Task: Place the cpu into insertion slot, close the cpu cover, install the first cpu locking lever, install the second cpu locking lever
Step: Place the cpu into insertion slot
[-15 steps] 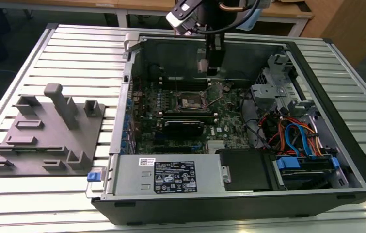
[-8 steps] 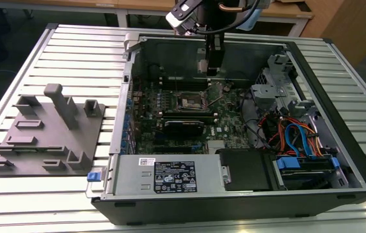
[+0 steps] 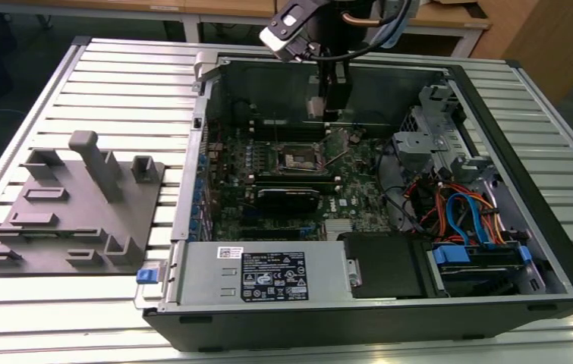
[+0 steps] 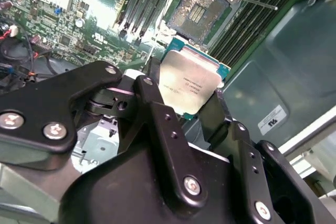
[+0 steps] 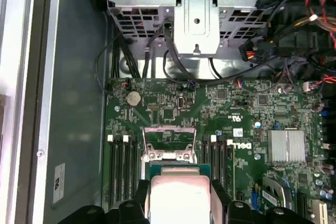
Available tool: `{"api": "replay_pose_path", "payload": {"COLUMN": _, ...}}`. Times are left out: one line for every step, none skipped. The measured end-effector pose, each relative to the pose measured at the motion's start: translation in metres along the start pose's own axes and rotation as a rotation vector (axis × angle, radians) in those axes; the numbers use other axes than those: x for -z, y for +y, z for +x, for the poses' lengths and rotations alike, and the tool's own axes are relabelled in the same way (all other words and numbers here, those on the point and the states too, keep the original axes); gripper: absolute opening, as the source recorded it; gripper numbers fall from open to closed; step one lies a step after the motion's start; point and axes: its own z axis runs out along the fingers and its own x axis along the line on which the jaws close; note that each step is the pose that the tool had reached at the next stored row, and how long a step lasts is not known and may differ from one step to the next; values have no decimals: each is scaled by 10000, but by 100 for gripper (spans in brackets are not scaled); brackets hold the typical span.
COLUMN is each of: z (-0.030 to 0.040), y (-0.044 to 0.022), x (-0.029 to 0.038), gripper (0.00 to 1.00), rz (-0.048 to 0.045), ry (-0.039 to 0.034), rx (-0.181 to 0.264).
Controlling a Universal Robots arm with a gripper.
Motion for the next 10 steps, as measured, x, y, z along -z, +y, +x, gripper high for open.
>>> {"api": "replay_pose_path", "payload": {"z": 0, "y": -6, "x": -18, "gripper": 54, "rz": 0, "ry": 2, "rx": 2}}
{"api": "replay_pose_path", "payload": {"z": 0, "y": -14, "x": -35, "gripper": 54, "rz": 0, "ry": 2, "rx": 2}}
{"api": "replay_pose_path", "payload": {"z": -1, "y": -24, "x": -52, "gripper": 54, "rz": 0, "ry": 1, "rx": 3}}
{"api": "replay_pose_path", "payload": {"z": -1, "y": -34, "x": -68, "gripper": 54, "rz": -1, "ry": 2, "rx": 3}}
{"api": "replay_pose_path", "payload": {"z": -1, "y": -40, "x": -79, "gripper": 54, "rz": -1, "ry": 2, "rx": 3}}
{"api": "replay_pose_path", "payload": {"z": -1, "y": -44, "x": -84, "gripper": 54, "rz": -1, "ry": 2, "rx": 2}}
{"api": "replay_pose_path", "payload": {"z": -2, "y": -46, "x": -85, "gripper": 54, "rz": 0, "ry": -1, "rx": 3}}
{"api": "replay_pose_path", "payload": {"z": -2, "y": -47, "x": -84, "gripper": 54, "rz": 1, "ry": -2, "rx": 4}}
{"api": "replay_pose_path", "payload": {"z": -1, "y": -51, "x": -87, "gripper": 54, "rz": 0, "ry": 1, "rx": 3}}
{"api": "replay_pose_path", "payload": {"z": -1, "y": -53, "x": -89, "gripper": 54, "rz": 0, "ry": 1, "rx": 3}}
